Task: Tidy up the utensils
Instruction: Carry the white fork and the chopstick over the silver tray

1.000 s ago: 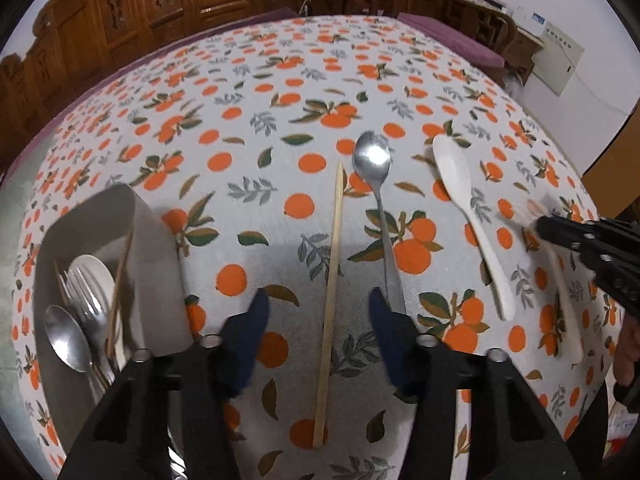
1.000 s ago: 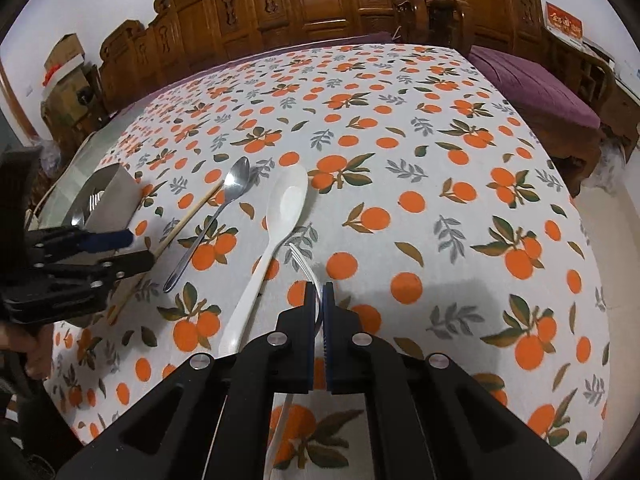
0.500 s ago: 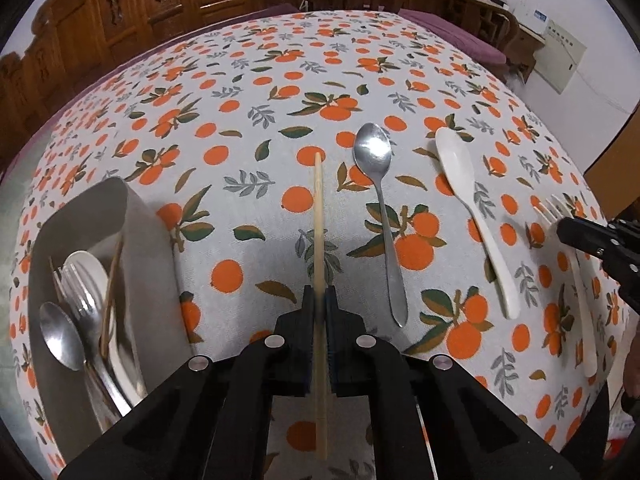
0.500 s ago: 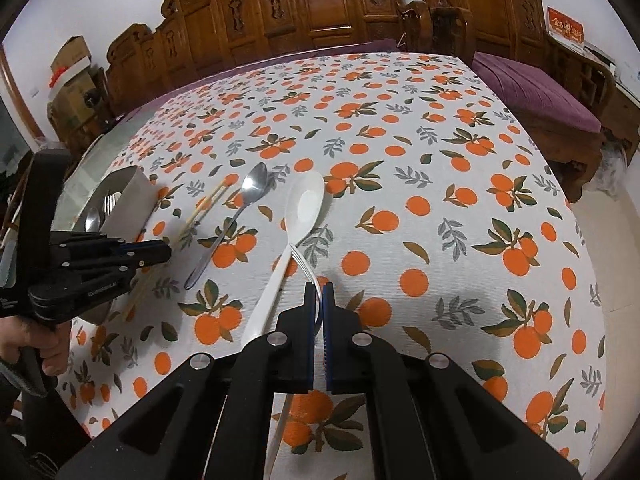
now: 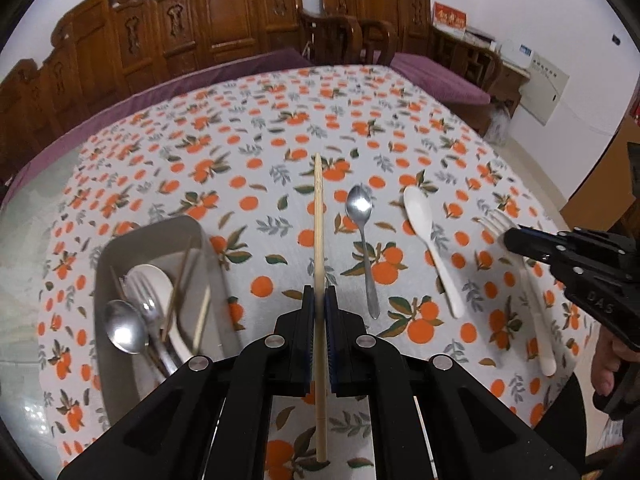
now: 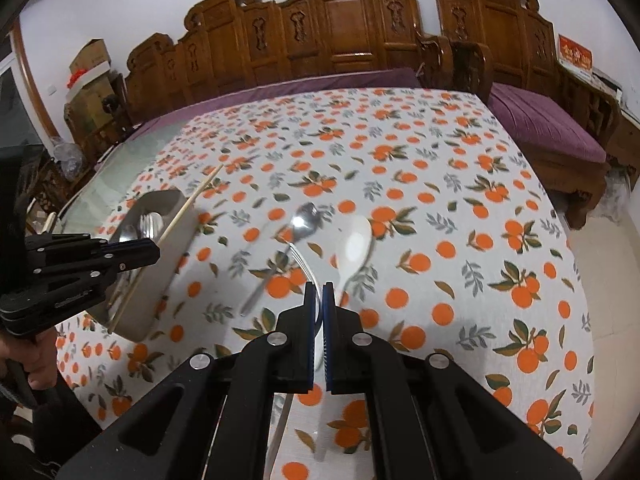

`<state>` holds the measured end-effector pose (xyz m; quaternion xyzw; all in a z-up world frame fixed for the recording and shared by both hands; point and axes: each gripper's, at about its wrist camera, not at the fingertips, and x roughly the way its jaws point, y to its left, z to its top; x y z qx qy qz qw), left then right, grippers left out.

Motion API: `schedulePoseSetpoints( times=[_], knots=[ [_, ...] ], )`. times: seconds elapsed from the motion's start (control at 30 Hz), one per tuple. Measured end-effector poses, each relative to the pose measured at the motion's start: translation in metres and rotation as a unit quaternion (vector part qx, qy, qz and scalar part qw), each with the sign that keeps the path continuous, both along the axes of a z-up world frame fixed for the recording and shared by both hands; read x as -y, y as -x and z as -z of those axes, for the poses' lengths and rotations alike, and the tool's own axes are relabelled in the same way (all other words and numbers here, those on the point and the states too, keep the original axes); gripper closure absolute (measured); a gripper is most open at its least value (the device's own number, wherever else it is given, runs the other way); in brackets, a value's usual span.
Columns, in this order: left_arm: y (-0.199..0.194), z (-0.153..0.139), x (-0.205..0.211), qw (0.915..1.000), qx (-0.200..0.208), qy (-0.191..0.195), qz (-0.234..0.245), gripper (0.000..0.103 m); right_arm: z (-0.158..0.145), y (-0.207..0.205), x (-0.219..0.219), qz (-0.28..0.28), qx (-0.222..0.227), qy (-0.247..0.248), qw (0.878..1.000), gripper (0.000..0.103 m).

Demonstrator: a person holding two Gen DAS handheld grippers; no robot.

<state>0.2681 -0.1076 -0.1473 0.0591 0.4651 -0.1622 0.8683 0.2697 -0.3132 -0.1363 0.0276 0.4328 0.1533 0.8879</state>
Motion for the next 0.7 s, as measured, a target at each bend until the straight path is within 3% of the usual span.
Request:
schedulePoseSetpoints(
  times=[0.4,0.7],
  knots=[
    [0.021,-0.036,-0.031,0.9993,0.031,0.019,-0.013,0.099,-0.028,0.006,-0.035,-0.021,0.024,-0.003,0.999,0.099],
    [0.029,-0.042,-0.066,0.9986,0.036,0.022,-0.033,0.099,-0.038,0.005,-0.069,-0.045,0.031,-0.008,0.998,0.099]
  ],
)
